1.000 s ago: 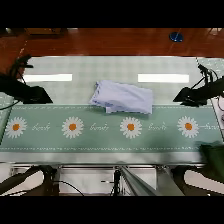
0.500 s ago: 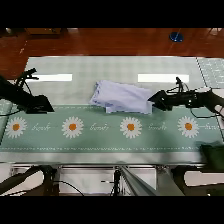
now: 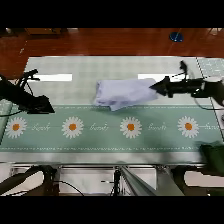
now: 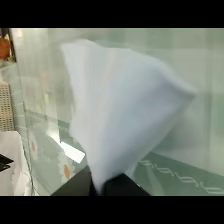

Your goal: Fold the shirts.

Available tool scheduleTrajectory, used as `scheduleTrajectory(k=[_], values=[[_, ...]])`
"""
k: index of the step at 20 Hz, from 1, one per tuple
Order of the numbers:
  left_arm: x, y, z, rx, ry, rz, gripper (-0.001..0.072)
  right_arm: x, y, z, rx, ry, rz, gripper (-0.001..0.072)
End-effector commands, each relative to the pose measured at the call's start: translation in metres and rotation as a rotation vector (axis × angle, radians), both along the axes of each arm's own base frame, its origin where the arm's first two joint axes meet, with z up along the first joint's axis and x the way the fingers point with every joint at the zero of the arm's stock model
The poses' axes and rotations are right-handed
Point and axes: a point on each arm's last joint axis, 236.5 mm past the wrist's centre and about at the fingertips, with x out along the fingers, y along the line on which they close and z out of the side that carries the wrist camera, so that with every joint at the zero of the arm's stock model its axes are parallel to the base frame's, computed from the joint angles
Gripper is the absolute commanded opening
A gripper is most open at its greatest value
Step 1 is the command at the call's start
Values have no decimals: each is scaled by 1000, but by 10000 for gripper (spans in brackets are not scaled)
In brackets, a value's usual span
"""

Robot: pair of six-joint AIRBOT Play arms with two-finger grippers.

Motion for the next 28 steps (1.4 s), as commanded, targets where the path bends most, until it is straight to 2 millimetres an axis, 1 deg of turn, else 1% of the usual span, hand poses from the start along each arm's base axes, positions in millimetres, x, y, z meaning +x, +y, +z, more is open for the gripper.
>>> scheduleTrajectory(k=[1, 3, 4, 5, 6, 7, 8, 9, 12, 13, 15, 16, 17, 19, 21, 23, 25, 26, 28], values=[[15, -9, 0, 2, -64, -5, 380, -12, -50, 110, -35, -144, -92, 22], [21, -17, 0, -5, -90, -15, 380, -26, -86, 166, -90, -208, -220, 23], [22, -20, 0, -4, -98, -22, 380, -36, -100, 187, -112, -225, -270, 22], [24, -24, -1, -3, -108, -35, 380, -49, -112, 203, -135, -229, -310, 23], [25, -27, -1, -2, -116, -42, 380, -62, -123, 212, -162, -216, -341, 23], [27, -30, -1, -2, -127, -56, 380, -77, -135, 214, -203, -183, -363, 23], [28, -32, -1, 0, -139, -69, 380, -93, -149, 209, -249, -130, -388, 23], [31, -34, -1, 2, -152, -74, 380, -112, -166, 198, -301, -51, -421, 23], [33, -35, -1, 3, -173, -99, 380, -178, -217, 164, -457, 213, -525, 23], [33, -35, -1, 4, -181, -115, 380, -195, -237, 161, -517, 262, -609, 23], [36, -34, -1, 7, -200, -136, 380, -235, -270, 153, -658, 369, -724, 23], [40, -34, -1, 11, -217, -130, 380, -251, -283, 149, -703, 427, -768, 22], [46, -33, 0, 15, -239, -121, 380, -255, -286, 148, -704, 440, -785, 22], [59, -31, 1, 28, -297, -120, 380, -253, -284, 146, -682, 434, -781, 23], [71, -28, 3, 39, -344, -97, 380, -260, -286, 137, -686, 476, -779, 22], [79, -25, 4, 49, -374, -85, 380, -269, -290, 128, -701, 527, -783, 22], [84, -22, 5, 62, -394, -77, 380, -283, -295, 117, -729, 596, -790, 22], [86, -21, 5, 68, -403, -74, 380, -295, -298, 111, -751, 646, -796, 22], [88, -15, 4, 92, -410, -77, 381, -330, -300, 93, -810, 785, -806, 23]])
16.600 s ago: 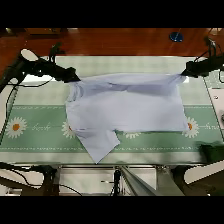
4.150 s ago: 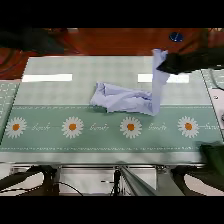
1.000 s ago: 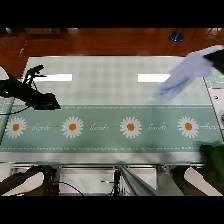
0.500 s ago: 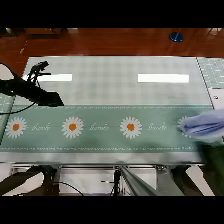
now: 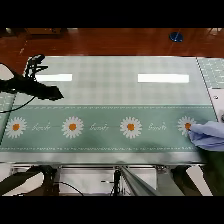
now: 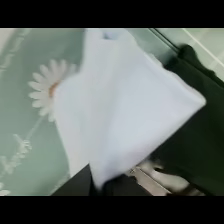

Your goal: Fold the shirts.

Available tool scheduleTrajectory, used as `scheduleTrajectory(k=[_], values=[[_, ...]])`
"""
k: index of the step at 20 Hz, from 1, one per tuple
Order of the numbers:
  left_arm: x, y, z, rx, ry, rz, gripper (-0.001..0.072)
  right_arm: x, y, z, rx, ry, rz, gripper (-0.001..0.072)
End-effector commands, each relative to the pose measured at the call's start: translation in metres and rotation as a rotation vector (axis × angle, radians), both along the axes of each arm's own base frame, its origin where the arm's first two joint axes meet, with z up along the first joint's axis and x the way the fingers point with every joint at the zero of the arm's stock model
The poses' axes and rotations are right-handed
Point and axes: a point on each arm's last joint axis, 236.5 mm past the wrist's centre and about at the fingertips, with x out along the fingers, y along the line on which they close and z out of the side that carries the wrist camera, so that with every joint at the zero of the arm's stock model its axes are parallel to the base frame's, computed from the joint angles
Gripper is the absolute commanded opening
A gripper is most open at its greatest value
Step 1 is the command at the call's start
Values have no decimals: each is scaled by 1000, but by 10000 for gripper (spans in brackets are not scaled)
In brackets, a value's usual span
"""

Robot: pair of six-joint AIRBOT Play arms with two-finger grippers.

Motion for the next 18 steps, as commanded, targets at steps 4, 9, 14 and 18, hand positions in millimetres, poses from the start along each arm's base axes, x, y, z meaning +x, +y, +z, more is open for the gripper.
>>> scheduleTrajectory(k=[4, 9, 14, 18], values=[[8, 22, -2, 56, -31, 30, 380, -110, -1, -58, 7, 467, -129, 22], [10, 45, -3, 61, -28, 89, 380, -193, -3, -71, -1, 887, -158, 22], [11, 66, -2, 61, -26, 146, 380, -241, 3, -68, 47, 1014, -254, 22], [11, 67, -2, 63, -27, 150, 380, -260, 5, -74, 97, 1014, -321, 22]])
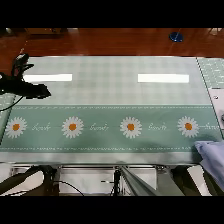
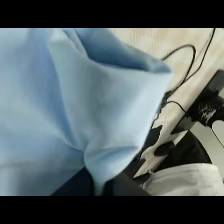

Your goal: Fold the shirts.

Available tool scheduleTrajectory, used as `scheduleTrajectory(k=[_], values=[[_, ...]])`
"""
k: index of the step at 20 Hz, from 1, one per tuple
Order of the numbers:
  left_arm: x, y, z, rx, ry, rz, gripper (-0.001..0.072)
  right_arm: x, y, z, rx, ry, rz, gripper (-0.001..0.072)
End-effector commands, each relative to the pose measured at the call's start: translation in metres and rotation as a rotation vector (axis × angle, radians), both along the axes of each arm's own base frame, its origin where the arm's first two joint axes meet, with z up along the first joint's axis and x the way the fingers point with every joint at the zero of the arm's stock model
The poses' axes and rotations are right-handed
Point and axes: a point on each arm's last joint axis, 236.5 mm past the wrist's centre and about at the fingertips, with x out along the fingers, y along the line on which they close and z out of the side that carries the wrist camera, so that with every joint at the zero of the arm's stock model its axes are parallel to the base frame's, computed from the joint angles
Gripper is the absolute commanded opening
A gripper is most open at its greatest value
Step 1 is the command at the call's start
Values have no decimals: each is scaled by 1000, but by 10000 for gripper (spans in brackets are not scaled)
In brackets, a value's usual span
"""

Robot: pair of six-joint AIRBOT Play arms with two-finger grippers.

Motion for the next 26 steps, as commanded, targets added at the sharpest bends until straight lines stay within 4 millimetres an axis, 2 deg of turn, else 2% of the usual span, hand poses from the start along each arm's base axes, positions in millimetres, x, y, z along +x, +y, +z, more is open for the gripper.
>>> scheduleTrajectory(k=[1, 5, 8, 9, 10, 11, 13, 15, 16, 17, 18, 19, 20, 21, 22, 23, 24, 25, 26], values=[[0, 4, 0, 2, 0, 9, 380, -19, -4, -2, -8, 32, -32, 22], [0, 4, 0, 2, -1, 9, 380, -21, -21, -21, -26, 12, 49, 23], [0, 4, 0, 3, -1, 9, 380, -32, -14, -43, 99, -2, 144, 25], [0, 4, 0, 3, -1, 9, 380, -36, -11, -50, 113, -8, 148, 107], [0, 4, 0, 2, 0, 10, 380, -40, -9, -56, 111, -15, 140, 287], [0, 4, 0, 1, 1, 15, 380, -44, -10, -60, 99, -20, 135, 410], [0, 4, 0, -1, 3, 19, 380, -53, -24, -63, 15, -29, 133, 430], [0, 4, 0, -1, 3, 19, 380, -66, -37, -64, -164, -33, 32, 433], [0, 4, 0, -1, 2, 19, 381, -63, -52, -67, -283, -63, -6, 434], [1, 4, 0, 0, -1, 20, 382, -47, -73, -72, -382, -141, -2, 431], [3, 4, 0, 0, -8, 23, 401, -11, -102, -74, -487, -291, 31, 431], [6, 4, 2, -3, -24, 28, 406, 45, -141, -64, -629, -503, 68, 432], [11, 5, 4, -5, -44, 36, 417, 114, -180, -34, -801, -760, 106, 434], [17, 6, 6, 1, -70, 43, 524, 194, -217, 23, -1038, -1101, 89, 442], [23, 7, 8, 6, -97, 49, 662, 256, -236, 77, -1198, -1409, 14, 463], [29, 6, 11, 13, -125, 48, 688, 325, -233, 111, -1182, -1632, 21, 463], [35, 1, 14, 14, -149, 41, 688, 398, -207, 123, -1029, -1729, 223, 462], [39, -11, 17, 11, -168, 17, 688, 475, -156, 122, -802, -1770, 537, 460], [40, -26, 20, 9, -176, -21, 688, 532, -95, 112, -575, -1791, 768, 456]])
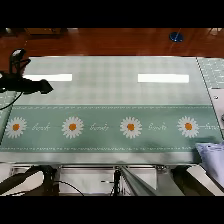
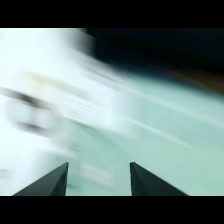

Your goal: Fold the shirts.

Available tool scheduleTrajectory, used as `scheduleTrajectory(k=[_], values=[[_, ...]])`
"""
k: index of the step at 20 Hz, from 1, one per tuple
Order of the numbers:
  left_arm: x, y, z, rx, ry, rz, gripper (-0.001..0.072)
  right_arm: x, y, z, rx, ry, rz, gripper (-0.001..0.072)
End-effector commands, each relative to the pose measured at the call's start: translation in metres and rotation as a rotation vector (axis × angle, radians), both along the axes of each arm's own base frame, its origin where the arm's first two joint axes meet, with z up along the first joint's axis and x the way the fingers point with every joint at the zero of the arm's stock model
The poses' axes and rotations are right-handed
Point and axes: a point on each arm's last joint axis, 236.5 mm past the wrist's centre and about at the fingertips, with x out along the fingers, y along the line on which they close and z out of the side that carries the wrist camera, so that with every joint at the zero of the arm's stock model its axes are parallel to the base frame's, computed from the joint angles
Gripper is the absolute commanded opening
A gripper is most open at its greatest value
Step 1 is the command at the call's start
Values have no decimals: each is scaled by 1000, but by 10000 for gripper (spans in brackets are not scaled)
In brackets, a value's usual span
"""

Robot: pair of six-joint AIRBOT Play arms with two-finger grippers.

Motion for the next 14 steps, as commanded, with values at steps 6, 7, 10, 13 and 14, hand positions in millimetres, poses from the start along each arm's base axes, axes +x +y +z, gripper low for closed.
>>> scheduleTrajectory(k=[6, 7, 10, 13, 14], values=[[19, -117, 29, 18, -107, -216, 535, 212, 369, -83, 267, 447, 1101, 385], [17, -123, 20, 32, -74, -225, 535, 186, 375, -105, 253, 624, 1153, 385], [-2, -133, -21, 47, 90, -255, 537, 141, 367, -127, 182, 943, 1188, 409], [-16, -118, -52, 96, 231, -208, 537, 136, 384, -125, 235, 924, 1217, 409], [-16, -110, -56, 131, 246, -199, 537, 137, 389, -124, 252, 907, 1226, 409]])
